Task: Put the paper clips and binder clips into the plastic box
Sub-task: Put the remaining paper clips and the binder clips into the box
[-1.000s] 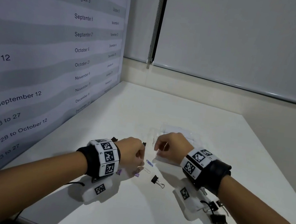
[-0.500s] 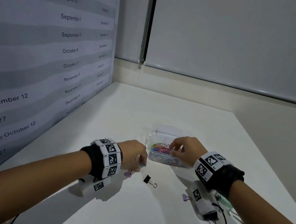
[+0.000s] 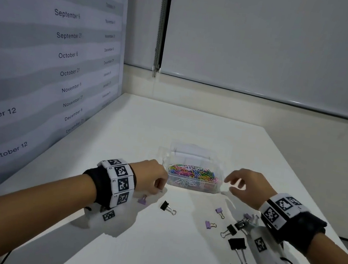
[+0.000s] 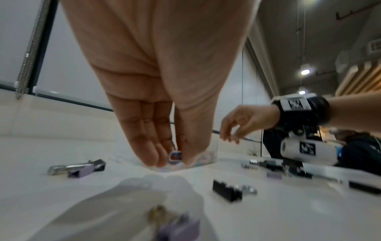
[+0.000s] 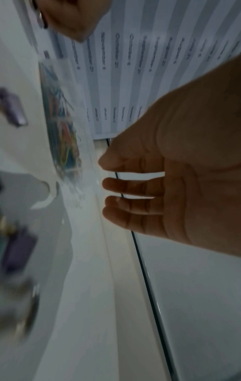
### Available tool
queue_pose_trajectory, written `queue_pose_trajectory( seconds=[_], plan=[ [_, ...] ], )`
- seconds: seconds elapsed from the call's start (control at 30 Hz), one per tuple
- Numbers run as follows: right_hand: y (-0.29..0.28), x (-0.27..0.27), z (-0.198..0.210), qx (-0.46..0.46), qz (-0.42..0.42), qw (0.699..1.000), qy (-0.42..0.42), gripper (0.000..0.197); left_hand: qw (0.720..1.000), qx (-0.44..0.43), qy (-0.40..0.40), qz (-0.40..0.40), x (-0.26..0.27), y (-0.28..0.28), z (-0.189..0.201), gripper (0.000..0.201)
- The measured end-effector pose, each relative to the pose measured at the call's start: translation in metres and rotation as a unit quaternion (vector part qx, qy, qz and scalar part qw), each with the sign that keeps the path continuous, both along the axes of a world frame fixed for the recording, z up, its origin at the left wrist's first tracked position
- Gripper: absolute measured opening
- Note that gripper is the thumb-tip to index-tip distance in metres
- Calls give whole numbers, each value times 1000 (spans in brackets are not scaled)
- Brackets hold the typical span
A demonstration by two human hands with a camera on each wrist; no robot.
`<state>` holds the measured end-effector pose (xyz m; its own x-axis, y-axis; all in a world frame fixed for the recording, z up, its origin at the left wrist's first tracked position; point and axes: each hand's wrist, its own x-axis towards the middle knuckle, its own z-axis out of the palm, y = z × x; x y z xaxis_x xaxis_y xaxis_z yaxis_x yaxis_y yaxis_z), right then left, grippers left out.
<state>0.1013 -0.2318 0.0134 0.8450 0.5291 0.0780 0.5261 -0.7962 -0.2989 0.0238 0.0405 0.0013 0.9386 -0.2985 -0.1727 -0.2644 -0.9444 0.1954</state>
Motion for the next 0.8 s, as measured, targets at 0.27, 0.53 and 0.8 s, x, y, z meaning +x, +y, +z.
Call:
queue_pose_trajectory(
  seconds=[0.27, 0.53, 0.8],
  plan=[
    [-65, -7, -6, -176, -93, 975, 100, 35, 987, -127, -88, 42, 24, -19, 21, 11],
    [-80, -29, -12, -154, -106, 965, 186, 79, 990, -100, -63, 71, 49, -44, 20, 27],
    [-43, -30, -29, -118, -35, 982, 145, 55, 996, -68, -28, 58, 43, -42, 12, 38]
  ],
)
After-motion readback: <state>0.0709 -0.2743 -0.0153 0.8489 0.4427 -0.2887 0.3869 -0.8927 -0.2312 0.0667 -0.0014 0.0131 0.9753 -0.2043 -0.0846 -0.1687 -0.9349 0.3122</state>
